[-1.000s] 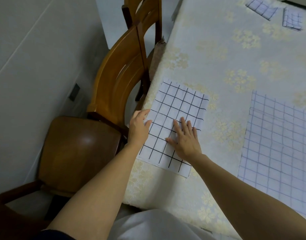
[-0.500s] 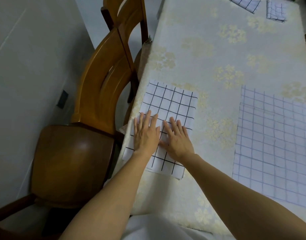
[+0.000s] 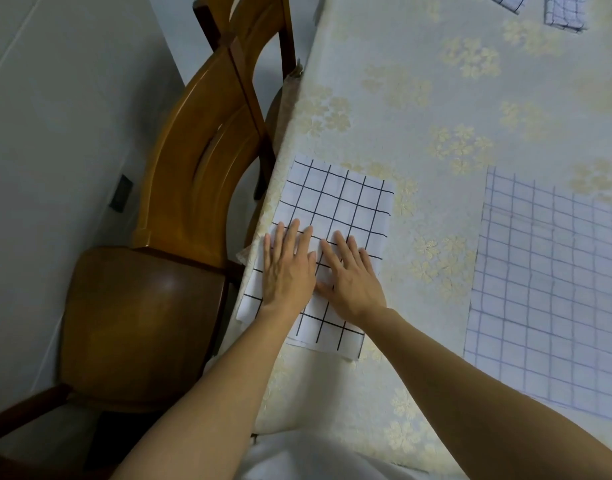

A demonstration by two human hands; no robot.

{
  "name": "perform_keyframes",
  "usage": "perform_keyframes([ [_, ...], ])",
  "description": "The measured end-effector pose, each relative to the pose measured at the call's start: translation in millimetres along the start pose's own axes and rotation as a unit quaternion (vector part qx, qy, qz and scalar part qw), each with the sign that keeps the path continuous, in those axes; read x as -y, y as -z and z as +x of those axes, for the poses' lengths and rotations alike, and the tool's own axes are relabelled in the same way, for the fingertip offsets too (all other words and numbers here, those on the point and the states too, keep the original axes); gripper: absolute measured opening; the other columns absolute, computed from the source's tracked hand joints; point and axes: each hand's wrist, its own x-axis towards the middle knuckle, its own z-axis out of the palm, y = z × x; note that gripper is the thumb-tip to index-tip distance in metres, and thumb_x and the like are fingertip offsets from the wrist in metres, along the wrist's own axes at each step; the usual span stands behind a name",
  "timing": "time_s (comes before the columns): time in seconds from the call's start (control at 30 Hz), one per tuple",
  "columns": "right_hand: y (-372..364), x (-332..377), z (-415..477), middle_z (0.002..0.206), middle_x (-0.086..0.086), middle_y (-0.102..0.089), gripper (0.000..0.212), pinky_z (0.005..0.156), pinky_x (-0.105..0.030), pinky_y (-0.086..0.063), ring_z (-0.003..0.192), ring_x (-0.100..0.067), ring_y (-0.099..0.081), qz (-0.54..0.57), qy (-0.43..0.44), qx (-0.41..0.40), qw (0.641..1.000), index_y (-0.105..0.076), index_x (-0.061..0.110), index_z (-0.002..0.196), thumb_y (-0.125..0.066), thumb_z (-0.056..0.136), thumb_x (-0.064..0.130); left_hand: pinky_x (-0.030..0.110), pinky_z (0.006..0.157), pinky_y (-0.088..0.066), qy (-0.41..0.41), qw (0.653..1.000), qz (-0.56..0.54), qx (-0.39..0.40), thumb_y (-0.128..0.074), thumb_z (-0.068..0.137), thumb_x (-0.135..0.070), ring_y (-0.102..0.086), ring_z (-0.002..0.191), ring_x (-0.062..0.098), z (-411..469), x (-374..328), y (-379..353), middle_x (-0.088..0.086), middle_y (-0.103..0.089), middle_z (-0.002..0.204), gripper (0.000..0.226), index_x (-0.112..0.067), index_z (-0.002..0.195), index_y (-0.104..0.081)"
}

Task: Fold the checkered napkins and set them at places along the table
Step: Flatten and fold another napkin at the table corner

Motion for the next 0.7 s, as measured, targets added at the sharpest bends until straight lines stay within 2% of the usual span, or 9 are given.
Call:
perform_keyframes([
  [0.1, 2.9, -2.4, 2.4, 0.169, -0.005, 0.001, 0.079, 0.127, -0.043, -0.003, 0.156, -0.022, 0.007, 0.048, 0.031, -0.031, 0.998, -0.01, 0.022, 0.162, -0.047, 0.1, 0.055, 0.051, 0.127, -0.011, -0.024, 1.0, -0.011, -0.014, -0.034, 0.107, -0.031, -0.016, 0.156, 0.029, 0.8, -7.4, 0.6, 0.008, -0.031, 0.164, 0.05, -0.018, 0.154, -0.04],
  [0.2, 14.7, -12.4, 2.2, 0.164, -0.01, -0.026, 0.069, 0.124, -0.04, -0.022, 0.153, -0.024, -0.02, 0.1, 0.056, -0.134, 0.984, -0.032, 0.01, 0.156, -0.062, 0.098, 0.034, 0.05, 0.127, -0.012, -0.036, 0.998, -0.039, -0.038, -0.045, 0.106, -0.019, -0.015, 0.156, 0.029, 6.4, -16.9, 4.2, 0.007, -0.031, 0.164, 0.047, -0.017, 0.153, -0.041],
  [0.27, 23.6, -24.7, 2.1, 0.16, -0.012, -0.036, 0.057, 0.123, -0.036, -0.024, 0.149, -0.025, -0.03, 0.104, 0.062, -0.191, 0.974, -0.04, 0.005, 0.151, -0.055, 0.101, 0.026, 0.049, 0.127, -0.011, -0.041, 0.997, -0.058, -0.042, -0.046, 0.104, -0.013, -0.015, 0.156, 0.029, 9.3, -26.1, 8.2, 0.007, -0.031, 0.164, 0.05, -0.015, 0.153, -0.04],
  [0.37, 30.8, -47.7, 9.3, 0.157, -0.013, -0.04, 0.05, 0.123, -0.045, -0.025, 0.149, -0.028, -0.031, 0.101, 0.049, -0.184, 0.976, -0.043, 0.004, 0.15, -0.039, 0.106, 0.027, 0.047, 0.128, -0.01, -0.092, 0.994, -0.063, -0.008, -0.051, 0.1, -0.01, -0.016, 0.156, 0.026, 8.6, -46.9, 4.7, 0.007, -0.031, 0.164, 0.053, -0.013, 0.152, -0.041],
  [0.47, 31.5, -66.4, 21.1, 0.155, -0.017, -0.043, 0.06, 0.121, -0.051, -0.027, 0.148, -0.032, -0.032, 0.098, 0.023, -0.142, 0.985, -0.045, 0.001, 0.148, -0.031, 0.102, 0.036, 0.048, 0.128, -0.007, -0.134, 0.989, -0.033, 0.06, -0.054, 0.097, -0.029, -0.011, 0.157, 0.026, 4.3, -57.9, -11.0, 0.007, -0.024, 0.167, 0.059, -0.012, 0.152, -0.041],
  [0.53, 29.5, -79.6, 29.7, 0.155, -0.015, -0.043, 0.054, 0.121, -0.052, -0.027, 0.148, -0.034, -0.032, 0.079, 0.019, -0.123, 0.989, -0.045, 0.002, 0.148, -0.033, 0.104, 0.031, 0.049, 0.127, -0.003, -0.127, 0.987, 0.006, 0.096, -0.046, 0.097, -0.051, -0.005, 0.157, 0.026, 1.2, -55.7, -20.7, 0.004, -0.016, 0.169, 0.072, -0.016, 0.158, -0.032],
  [0.6, 28.4, -94.4, 38.6, 0.159, -0.011, -0.038, 0.049, 0.124, -0.048, -0.021, 0.151, -0.031, -0.027, 0.058, 0.015, -0.115, 0.992, -0.041, 0.005, 0.151, -0.038, 0.107, 0.026, 0.052, 0.126, 0.0, -0.132, 0.984, 0.058, 0.107, -0.035, 0.096, -0.067, 0.003, 0.157, 0.026, -1.7, -51.2, -27.0, 0.002, -0.004, 0.171, 0.083, -0.021, 0.162, -0.016],
  [0.7, 36.1, -110.6, 53.7, 0.164, -0.01, -0.027, 0.054, 0.125, -0.041, -0.012, 0.154, -0.029, -0.018, 0.038, 0.011, -0.11, 0.993, -0.033, 0.007, 0.156, -0.042, 0.108, 0.03, 0.054, 0.125, 0.001, -0.139, 0.98, 0.095, 0.11, -0.025, 0.094, -0.076, 0.01, 0.157, 0.027, -2.1, -50.6, -27.8, 0.002, 0.006, 0.171, 0.088, -0.025, 0.163, -0.004],
])
